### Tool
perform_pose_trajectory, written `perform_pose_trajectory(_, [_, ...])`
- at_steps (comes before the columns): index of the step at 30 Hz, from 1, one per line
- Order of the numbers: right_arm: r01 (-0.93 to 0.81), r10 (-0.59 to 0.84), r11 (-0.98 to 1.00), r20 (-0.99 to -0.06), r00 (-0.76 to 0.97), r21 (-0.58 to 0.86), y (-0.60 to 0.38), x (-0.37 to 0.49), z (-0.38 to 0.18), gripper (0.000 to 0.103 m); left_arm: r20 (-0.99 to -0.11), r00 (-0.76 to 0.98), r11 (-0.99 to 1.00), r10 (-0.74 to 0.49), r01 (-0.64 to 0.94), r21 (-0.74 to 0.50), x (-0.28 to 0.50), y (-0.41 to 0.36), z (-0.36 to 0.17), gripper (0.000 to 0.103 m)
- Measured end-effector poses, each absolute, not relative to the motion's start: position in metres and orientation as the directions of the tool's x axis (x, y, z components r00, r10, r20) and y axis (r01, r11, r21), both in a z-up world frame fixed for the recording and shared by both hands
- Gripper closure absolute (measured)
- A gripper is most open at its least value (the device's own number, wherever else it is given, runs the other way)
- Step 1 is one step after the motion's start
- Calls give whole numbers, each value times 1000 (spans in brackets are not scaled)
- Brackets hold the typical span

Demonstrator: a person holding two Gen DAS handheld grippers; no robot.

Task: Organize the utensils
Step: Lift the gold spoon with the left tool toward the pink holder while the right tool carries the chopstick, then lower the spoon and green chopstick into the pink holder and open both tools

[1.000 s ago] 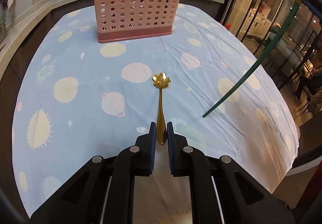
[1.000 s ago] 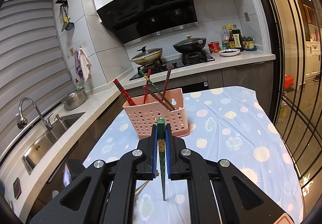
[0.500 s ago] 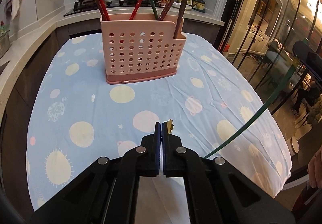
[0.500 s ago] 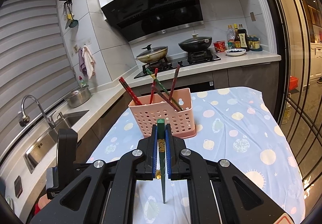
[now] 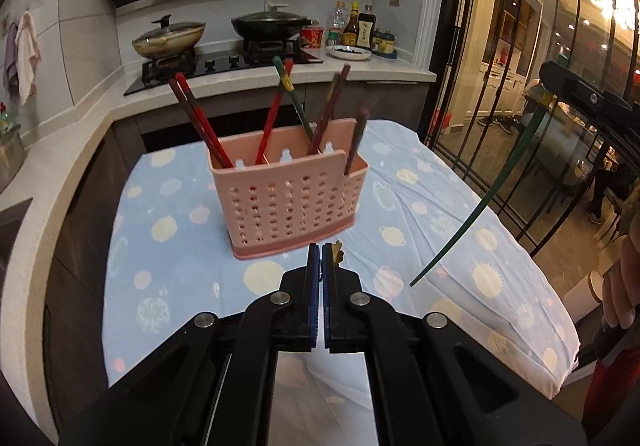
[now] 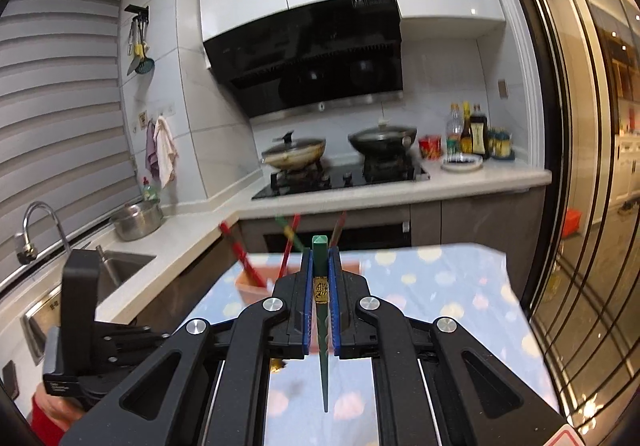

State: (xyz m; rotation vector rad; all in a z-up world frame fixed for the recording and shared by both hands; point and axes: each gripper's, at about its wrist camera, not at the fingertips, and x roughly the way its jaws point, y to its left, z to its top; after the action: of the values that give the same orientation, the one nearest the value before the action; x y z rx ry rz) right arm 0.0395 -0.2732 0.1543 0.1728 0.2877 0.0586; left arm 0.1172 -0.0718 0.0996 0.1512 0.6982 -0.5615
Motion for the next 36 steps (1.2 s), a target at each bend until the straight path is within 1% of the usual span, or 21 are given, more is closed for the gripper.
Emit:
perform_pose_trajectory(3, [-21, 55, 988, -225, 973, 150, -276, 57, 183, 96, -604, 678, 855, -418, 519, -9, 132, -67, 131, 102])
perform_pose_trajectory(7, [-16, 42, 990, -186, 982, 137, -278, 88, 211, 96, -559, 733, 871, -388, 489, 38, 156, -65, 165, 102])
perform_pose_trajectory(11, [-1, 23, 992, -171, 985, 123, -279, 124, 225, 96, -543, 757, 882, -365, 468, 60, 182, -67, 181, 102])
perform_pose_trajectory(14, [12, 10, 993, -181, 984, 118, -278, 149, 226, 96, -544, 759, 887, -358, 458, 55, 202, -69, 184, 102])
perform_pose_trajectory(19, [24, 1, 994, -232, 973, 105, -278, 182, 211, 96, -564, 749, 890, -347, 453, 54, 226, -75, 178, 102])
perform_pose_trajectory(26, [14, 20, 995, -340, 940, 96, -272, 212, 168, 96, -619, 716, 892, -323, 449, 54, 248, -83, 148, 102])
perform_pose_trajectory(28, [7, 28, 996, -370, 929, 94, -270, 215, 160, 96, -633, 707, 894, -315, 445, 51, 253, -83, 141, 99])
perform_pose_trajectory(29, [8, 29, 995, -374, 927, 97, -269, 214, 158, 93, -634, 714, 901, -296, 430, 64, 253, -83, 138, 90])
perform_pose_trajectory(30, [12, 26, 995, -375, 927, 99, -269, 211, 156, 89, -630, 727, 908, -275, 412, 80, 251, -84, 137, 63])
perform_pose_trajectory(31, [14, 25, 995, -374, 927, 101, -268, 207, 155, 79, -617, 740, 913, -269, 400, 81, 248, -82, 137, 48])
perform_pose_trajectory(32, [15, 25, 994, -370, 929, 105, -267, 202, 154, 68, -599, 755, 920, -265, 385, 78, 244, -80, 137, 29])
perform_pose_trajectory(33, [16, 26, 994, -369, 929, 110, -267, 197, 154, 65, -589, 765, 924, -260, 374, 78, 239, -78, 137, 24])
perform_pose_trajectory(36, [11, 34, 993, -382, 924, 116, -262, 182, 148, 63, -584, 764, 927, -274, 372, 52, 229, -74, 136, 23])
